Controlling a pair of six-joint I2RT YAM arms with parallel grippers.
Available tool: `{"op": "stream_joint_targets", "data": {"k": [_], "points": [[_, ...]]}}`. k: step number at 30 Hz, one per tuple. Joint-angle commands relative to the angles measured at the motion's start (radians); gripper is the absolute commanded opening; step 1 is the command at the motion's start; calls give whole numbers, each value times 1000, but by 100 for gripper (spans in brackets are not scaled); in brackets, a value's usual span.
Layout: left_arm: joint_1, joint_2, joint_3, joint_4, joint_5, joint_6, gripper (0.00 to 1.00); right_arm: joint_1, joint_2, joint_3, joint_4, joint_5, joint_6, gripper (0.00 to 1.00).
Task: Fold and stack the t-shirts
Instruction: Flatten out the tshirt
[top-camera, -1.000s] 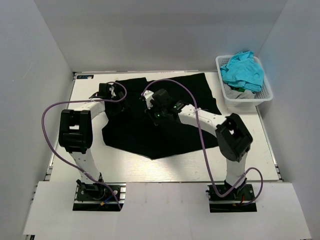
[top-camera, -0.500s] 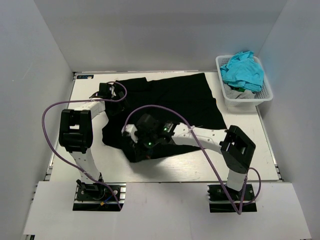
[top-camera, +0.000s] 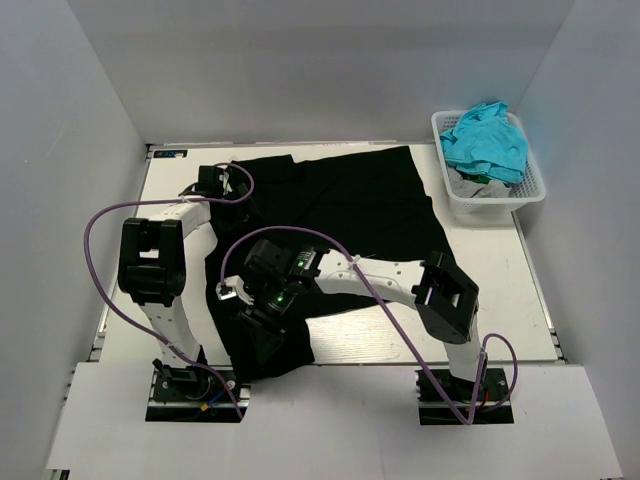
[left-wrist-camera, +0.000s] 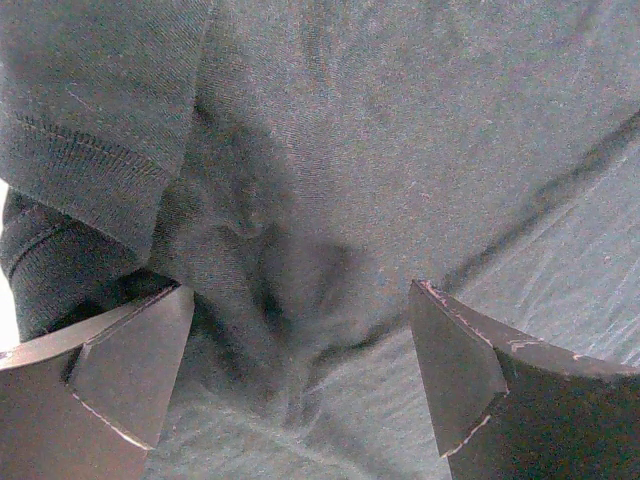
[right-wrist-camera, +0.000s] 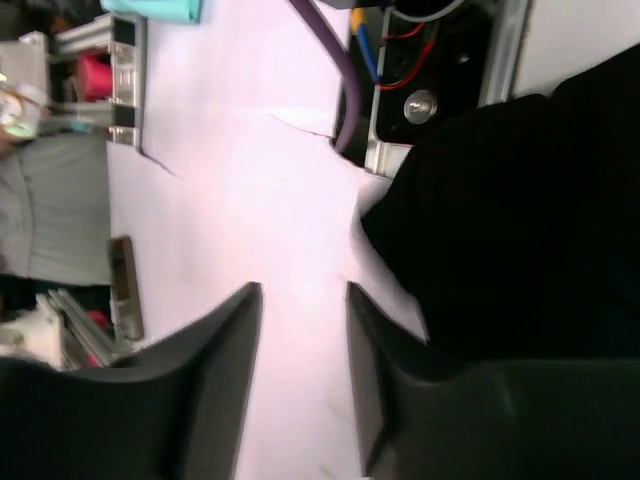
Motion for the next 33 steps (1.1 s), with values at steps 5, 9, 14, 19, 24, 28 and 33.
{"op": "stream_joint_targets", "data": {"k": [5, 9, 14, 19, 24, 28, 33], "points": [[1, -23, -5, -47, -12, 12, 99, -6, -50, 2, 62, -49, 23, 90], [1, -80, -5, -93, -32, 3, 99, -45, -123, -90, 175, 104, 112, 90], [1, -164, 61, -168, -96, 12, 99, -192, -255, -164, 198, 456, 219, 90], [1, -167, 154, -232, -220, 12, 99, -402, -321, -245, 163, 710, 292, 90], [-19, -92, 278, -202, -176, 121, 99, -520, -346, -274, 129, 923, 312, 90], [-29, 33, 406, -189, -89, 201, 99, -589, -314, -291, 133, 951, 312, 90], [-59, 280, 672, -244, -56, 255, 99, -664, -226, -270, 106, 936, 302, 90]]}}
